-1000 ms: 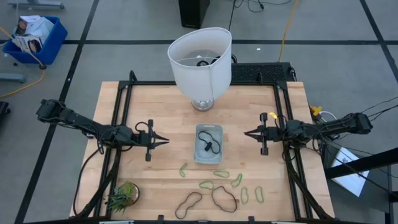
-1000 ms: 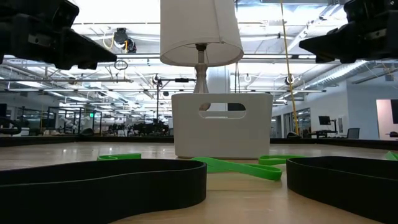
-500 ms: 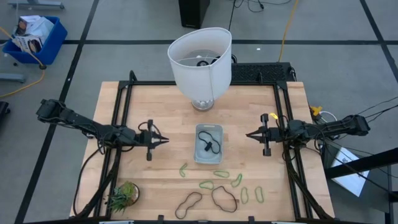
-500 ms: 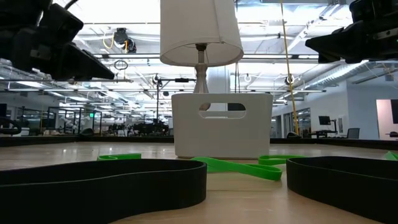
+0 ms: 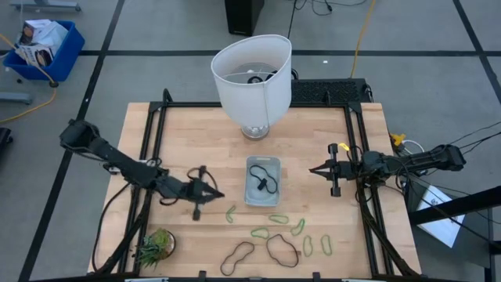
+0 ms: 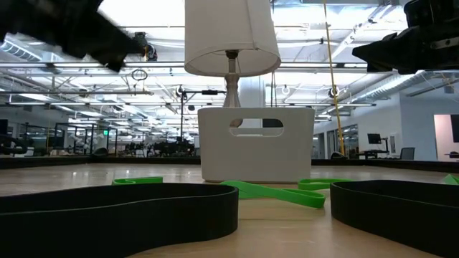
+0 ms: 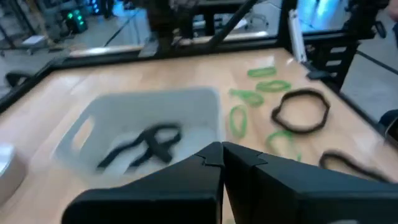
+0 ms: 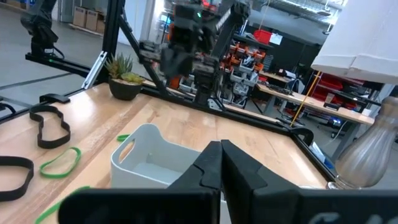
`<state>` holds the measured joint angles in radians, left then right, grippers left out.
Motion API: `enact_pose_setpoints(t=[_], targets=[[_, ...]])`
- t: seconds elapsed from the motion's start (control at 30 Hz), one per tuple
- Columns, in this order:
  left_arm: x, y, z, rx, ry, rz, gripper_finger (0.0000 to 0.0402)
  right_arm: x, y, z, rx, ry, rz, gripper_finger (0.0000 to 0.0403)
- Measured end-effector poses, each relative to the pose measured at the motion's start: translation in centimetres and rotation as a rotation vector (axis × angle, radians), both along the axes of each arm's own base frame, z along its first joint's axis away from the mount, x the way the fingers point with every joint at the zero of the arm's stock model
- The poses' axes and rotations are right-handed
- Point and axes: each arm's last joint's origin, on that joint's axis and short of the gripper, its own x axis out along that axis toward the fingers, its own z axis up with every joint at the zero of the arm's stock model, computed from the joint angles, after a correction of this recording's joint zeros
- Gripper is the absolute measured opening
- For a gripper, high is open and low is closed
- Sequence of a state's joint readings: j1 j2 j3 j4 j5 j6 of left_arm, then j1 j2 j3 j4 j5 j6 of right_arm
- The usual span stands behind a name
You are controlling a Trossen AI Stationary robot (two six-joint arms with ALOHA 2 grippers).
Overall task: Pick and place rubber bands into bin
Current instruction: Put the black rubber band into the gray bin
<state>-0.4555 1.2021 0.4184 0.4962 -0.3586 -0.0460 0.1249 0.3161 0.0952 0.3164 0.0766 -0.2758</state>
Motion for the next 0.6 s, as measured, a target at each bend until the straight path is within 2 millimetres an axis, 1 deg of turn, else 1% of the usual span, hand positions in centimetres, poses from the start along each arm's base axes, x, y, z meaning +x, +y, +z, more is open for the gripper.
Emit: enact_pose_setpoints(t=[0.07,0.13,0.2,0.3,0.43,0.5,0.6], targets=[[1.8,-1.3,0.9,0.002,0.000,-0.016,0.0006,0.0,0.0,0.0,-0.001,0.001,0.000,0.0000],[3.4,-2.8,1.2,0.017,0.032,-0.030,0.0005,0.0,0.0,0.0,-0.001,0.000,0.000,0.0000],[4.7,-4.4,1.2,0.020,0.083,-0.028,0.0003,0.0,0.0,0.0,0.002,0.002,0.000,0.0000],[6.6,-6.7,1.2,-0.038,0.192,-0.004,0.0005,0.0,0.0,-0.2,0.001,0.016,0.000,0.0000],[8.4,-9.8,0.9,-0.134,0.355,0.043,0.0004,0.0,0.0,-0.3,0.001,0.032,0.000,0.0000],[9.1,-11.5,1.1,-0.182,0.422,0.057,0.0003,0.0,0.0,-0.4,0.000,0.040,0.000,0.0000],[9.9,-13.5,1.3,-0.227,0.499,0.088,0.0015,0.0,0.0,-0.4,0.016,0.046,0.000,0.0000]])
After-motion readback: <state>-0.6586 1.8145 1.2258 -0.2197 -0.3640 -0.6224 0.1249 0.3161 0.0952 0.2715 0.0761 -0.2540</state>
